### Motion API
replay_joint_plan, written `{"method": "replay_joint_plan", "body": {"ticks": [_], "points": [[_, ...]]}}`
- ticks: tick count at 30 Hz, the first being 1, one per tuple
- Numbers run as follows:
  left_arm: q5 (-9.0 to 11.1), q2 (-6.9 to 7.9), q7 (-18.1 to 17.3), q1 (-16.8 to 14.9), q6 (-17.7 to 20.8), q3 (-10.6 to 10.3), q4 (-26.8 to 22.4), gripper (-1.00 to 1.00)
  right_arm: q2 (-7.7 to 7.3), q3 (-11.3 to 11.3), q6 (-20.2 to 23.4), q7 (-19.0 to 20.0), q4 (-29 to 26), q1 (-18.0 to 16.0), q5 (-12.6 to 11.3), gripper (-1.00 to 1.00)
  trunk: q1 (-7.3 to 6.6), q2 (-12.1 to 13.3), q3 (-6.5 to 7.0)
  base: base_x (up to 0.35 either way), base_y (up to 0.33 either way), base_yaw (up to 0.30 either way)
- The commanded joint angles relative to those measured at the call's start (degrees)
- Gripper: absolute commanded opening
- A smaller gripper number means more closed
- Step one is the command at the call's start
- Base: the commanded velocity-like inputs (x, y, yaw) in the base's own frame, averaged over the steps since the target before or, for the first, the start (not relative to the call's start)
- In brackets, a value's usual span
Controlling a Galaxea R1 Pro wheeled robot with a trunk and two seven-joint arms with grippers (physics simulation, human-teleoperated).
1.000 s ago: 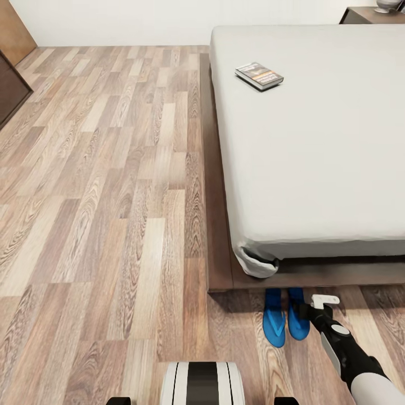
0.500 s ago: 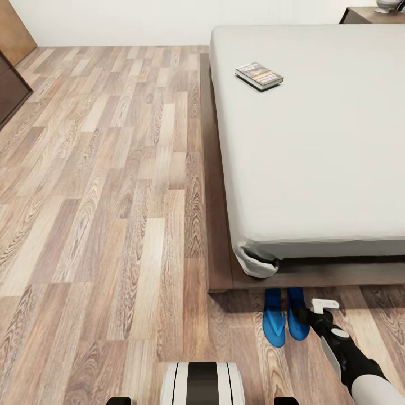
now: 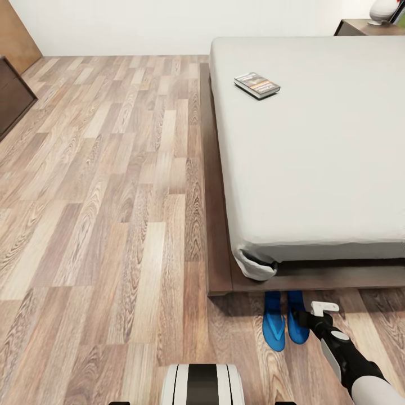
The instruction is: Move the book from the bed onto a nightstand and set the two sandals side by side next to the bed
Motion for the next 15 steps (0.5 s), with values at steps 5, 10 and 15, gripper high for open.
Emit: {"method": "replay_joint_plan", "body": {"ticks": [5, 10, 15], "points": [[0.19, 0.03, 0.23, -0.01, 0.38, -0.43, -0.03, 1.00, 0.05, -0.47, -0.10, 0.50, 0.17, -0.03, 0.53, 1.00, -0.01, -0.01, -0.03, 0.000, 0.000, 0.000], [0.19, 0.03, 0.23, -0.01, 0.39, -0.43, -0.03, 1.00, 0.07, -0.43, -0.10, 0.50, 0.27, -0.03, 0.54, 1.00, -0.04, 0.00, 0.19, 0.000, 0.000, 0.000], [0.19, 0.03, 0.22, -0.01, 0.40, -0.43, -0.03, 1.00, 0.11, -0.37, -0.10, 0.53, 0.41, -0.01, 0.54, 1.00, -0.16, 0.07, 1.30, 0.000, 0.000, 0.000]]}}
